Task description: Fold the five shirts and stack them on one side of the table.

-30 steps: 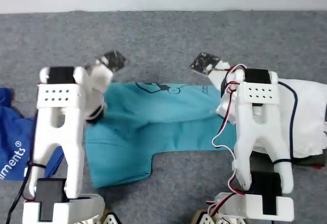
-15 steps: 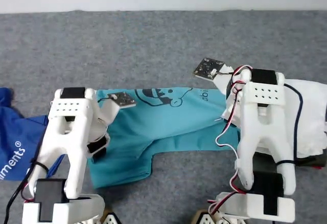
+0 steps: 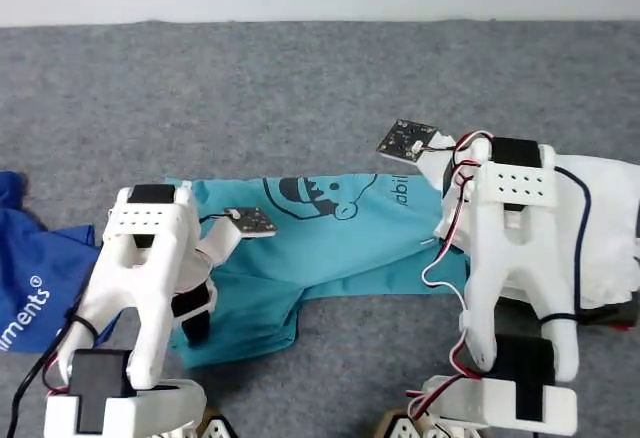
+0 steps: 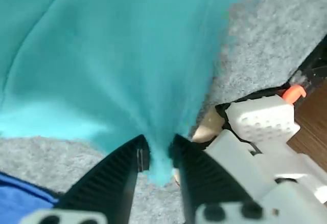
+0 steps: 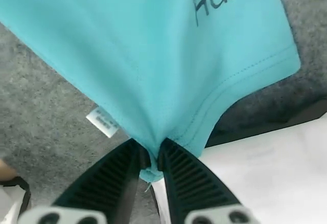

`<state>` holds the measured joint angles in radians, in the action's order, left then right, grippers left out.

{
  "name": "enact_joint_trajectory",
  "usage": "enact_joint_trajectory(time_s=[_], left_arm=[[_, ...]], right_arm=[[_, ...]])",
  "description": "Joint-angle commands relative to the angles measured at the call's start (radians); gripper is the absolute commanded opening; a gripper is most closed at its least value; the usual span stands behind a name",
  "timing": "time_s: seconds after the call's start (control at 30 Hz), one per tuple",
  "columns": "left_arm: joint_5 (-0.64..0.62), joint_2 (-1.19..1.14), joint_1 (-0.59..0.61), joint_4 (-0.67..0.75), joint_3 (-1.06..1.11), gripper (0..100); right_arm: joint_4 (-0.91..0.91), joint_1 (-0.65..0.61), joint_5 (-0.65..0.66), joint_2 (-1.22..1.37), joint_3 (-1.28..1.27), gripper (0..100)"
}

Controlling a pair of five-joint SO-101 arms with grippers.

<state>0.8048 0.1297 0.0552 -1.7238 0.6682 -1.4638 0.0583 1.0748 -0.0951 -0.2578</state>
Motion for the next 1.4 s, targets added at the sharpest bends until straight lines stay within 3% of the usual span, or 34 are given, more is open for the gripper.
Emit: enact_joint_trajectory(time_s=[0.0, 0.13, 0.27, 0.53, 0.63, 0.77, 1.07, 1.37], left_arm=[[-0.023, 0.046, 0.026, -0.029, -0.015, 15], [-0.046, 0.046, 0.034, -0.031, -0.019, 17], [-0.048, 0.046, 0.04, -0.031, -0.042, 17], [-0.075, 0.04, 0.166, -0.031, -0.236, 17], [-0.075, 0.035, 0.143, -0.029, -0.211, 14], [-0.075, 0.037, 0.058, -0.015, -0.159, 8], [-0.189, 0.035, -0.095, 0.183, -0.001, 4], [-0.181, 0.034, -0.038, 0.33, 0.189, 4]], right_arm=[[-0.053, 0.018, 0.009, -0.059, 0.015, 6.9], [-0.119, 0.03, 0.005, -0.062, 0.017, 23.4], [-0.131, 0.045, 0.005, -0.087, 0.034, 22.6], [-0.165, 0.045, 0.003, -0.096, 0.118, 22.4], [-0.139, 0.03, -0.018, -0.096, 0.114, 22.3], [-0.104, 0.021, -0.167, -0.094, 0.112, 22.2], [-0.073, 0.022, -0.376, -0.093, 0.11, 0.6], [-0.024, 0.025, -0.44, -0.094, 0.063, 1.7]])
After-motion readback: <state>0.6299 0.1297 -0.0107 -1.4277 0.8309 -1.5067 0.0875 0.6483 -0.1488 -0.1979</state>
